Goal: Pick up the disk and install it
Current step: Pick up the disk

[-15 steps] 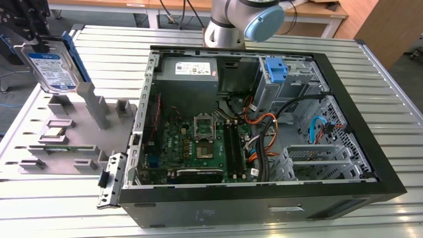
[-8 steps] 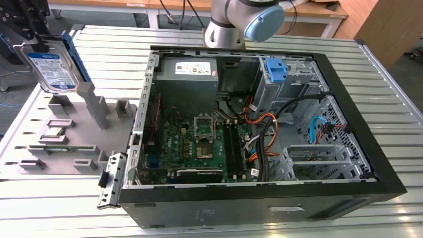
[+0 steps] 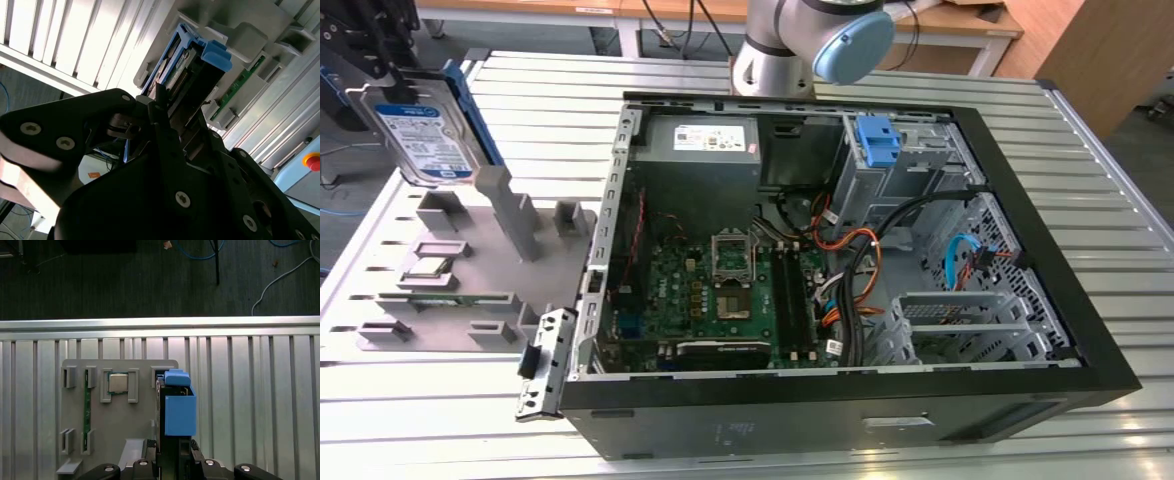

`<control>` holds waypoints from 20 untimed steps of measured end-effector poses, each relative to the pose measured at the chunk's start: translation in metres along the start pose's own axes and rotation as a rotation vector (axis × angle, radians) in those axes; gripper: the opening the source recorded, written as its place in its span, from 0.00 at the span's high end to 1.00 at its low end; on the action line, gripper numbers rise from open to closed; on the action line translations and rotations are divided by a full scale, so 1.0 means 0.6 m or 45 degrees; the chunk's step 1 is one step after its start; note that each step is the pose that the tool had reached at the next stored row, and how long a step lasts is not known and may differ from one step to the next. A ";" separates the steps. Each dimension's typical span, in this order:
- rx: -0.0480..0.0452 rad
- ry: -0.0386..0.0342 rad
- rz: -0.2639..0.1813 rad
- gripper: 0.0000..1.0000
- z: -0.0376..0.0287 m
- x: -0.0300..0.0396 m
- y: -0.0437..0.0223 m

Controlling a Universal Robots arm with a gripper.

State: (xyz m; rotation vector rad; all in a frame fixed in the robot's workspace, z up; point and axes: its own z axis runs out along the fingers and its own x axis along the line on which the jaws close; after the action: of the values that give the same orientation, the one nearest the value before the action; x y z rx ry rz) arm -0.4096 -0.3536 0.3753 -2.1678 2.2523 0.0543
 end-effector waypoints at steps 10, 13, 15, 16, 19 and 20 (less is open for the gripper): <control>0.000 0.0000 0.000 0.65 -0.009 0.000 0.000; 0.000 -0.0001 0.000 0.65 -0.012 0.000 0.000; 0.000 0.0000 0.000 0.65 -0.014 -0.001 0.000; 0.000 0.0001 0.000 0.65 -0.016 -0.001 0.000; 0.000 0.0000 0.000 0.65 -0.023 -0.001 0.000; 0.000 0.0000 0.000 0.65 -0.025 -0.001 0.000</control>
State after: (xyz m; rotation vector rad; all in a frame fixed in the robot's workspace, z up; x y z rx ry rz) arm -0.4096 -0.3536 0.3903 -2.1677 2.2523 0.0543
